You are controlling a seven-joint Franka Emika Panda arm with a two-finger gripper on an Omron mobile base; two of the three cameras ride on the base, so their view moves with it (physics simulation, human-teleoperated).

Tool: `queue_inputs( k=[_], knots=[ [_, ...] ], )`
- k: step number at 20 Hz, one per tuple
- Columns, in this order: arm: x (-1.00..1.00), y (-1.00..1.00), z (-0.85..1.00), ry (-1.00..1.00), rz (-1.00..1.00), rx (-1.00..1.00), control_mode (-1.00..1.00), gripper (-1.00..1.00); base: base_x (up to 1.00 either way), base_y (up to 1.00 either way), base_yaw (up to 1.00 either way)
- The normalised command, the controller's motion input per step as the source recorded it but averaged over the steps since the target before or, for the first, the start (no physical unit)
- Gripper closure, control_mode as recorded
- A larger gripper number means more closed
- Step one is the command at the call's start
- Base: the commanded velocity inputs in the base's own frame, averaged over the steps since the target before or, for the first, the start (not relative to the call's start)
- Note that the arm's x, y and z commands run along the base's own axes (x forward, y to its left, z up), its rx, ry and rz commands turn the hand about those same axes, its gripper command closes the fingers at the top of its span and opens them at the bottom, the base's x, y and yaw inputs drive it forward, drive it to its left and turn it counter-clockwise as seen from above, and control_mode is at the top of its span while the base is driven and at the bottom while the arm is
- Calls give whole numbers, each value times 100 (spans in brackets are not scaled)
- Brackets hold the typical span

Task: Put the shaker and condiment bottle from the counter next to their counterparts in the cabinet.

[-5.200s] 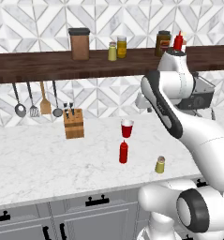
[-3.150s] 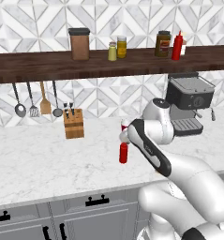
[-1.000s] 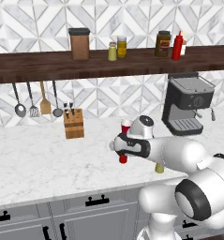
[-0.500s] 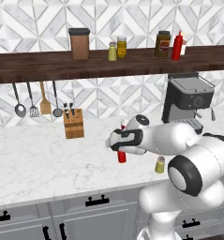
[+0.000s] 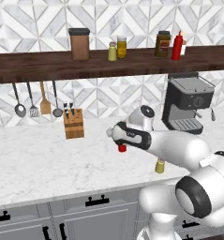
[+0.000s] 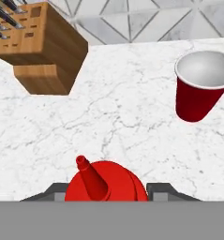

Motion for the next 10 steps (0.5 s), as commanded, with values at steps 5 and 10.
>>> queue_inputs(
  k=[5,10],
  knots=[
    [-11,7,51,-13,0,0,-100,100,0,0,0],
    [-4,-7,23,-12,0,0,-100,100,0,0,0]
  ],
)
